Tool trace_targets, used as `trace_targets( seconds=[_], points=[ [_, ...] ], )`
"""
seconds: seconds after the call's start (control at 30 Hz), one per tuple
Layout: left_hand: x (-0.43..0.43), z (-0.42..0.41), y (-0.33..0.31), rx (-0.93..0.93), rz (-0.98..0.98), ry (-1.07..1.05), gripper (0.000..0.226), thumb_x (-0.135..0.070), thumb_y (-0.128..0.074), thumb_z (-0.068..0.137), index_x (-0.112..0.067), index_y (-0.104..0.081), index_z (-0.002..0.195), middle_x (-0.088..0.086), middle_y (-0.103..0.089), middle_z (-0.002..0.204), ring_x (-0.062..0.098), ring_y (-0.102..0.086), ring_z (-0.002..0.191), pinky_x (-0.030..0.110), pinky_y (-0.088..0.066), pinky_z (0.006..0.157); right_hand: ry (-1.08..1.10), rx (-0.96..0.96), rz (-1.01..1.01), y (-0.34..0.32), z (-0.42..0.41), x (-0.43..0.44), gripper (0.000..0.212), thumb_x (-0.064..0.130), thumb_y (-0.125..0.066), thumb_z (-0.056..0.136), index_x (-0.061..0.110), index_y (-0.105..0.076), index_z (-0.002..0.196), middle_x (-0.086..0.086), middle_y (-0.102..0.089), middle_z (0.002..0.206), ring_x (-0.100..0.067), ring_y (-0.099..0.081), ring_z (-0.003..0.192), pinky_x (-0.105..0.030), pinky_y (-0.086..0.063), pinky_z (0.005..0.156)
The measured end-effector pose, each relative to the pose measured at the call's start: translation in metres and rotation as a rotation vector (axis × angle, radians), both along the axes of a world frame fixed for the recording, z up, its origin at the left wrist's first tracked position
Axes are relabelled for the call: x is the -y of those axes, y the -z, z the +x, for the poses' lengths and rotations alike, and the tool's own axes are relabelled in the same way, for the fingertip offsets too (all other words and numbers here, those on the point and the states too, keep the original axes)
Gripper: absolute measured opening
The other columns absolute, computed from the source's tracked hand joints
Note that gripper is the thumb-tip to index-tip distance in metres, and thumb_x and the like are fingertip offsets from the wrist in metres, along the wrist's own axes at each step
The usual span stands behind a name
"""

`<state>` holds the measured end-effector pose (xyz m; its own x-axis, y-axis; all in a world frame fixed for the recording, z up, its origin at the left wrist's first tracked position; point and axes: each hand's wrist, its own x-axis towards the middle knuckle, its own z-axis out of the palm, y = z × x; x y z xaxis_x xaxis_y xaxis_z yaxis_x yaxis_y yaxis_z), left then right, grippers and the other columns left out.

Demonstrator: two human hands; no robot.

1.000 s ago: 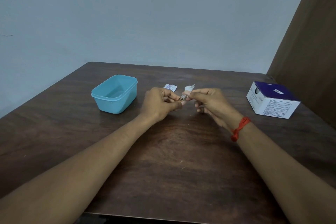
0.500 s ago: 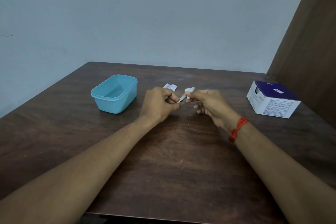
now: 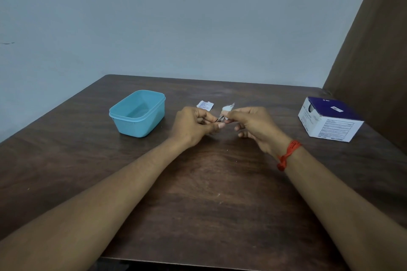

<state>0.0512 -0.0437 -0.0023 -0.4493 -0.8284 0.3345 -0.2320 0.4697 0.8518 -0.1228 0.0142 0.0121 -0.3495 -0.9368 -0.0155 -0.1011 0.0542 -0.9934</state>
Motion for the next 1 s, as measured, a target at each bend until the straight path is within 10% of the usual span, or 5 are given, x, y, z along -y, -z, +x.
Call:
trace_targets(
  seconds=[0.63,1.0],
  points=[
    [0.0,-0.002,0.002,0.02,-0.113,-0.048,0.016,-0.028,-0.089,0.073,-0.018,-0.079,0.08,-0.006,-0.075,0.072,0.005,-0.069,0.065,0.017,-0.056,0.063,0.051,0.038,-0.071,-0.002,-0.001,0.001,0.016,0.027,-0.083,0.08,0.012,-0.08,0.084,-0.003,-0.077,0.082,-0.008,-0.046,0.054,-0.023,-0.039,0.048],
    [0.002,0.0,-0.003,-0.153,0.398,0.278,0.02,-0.015,-0.074,0.089,-0.004,-0.074,0.106,0.016,-0.078,0.094,0.016,-0.072,0.078,0.023,-0.06,0.072,-0.057,0.011,-0.107,-0.01,-0.008,-0.004,0.023,0.024,-0.076,0.087,0.009,-0.078,0.104,-0.005,-0.074,0.091,-0.007,-0.046,0.06,-0.023,-0.044,0.056]
  ],
)
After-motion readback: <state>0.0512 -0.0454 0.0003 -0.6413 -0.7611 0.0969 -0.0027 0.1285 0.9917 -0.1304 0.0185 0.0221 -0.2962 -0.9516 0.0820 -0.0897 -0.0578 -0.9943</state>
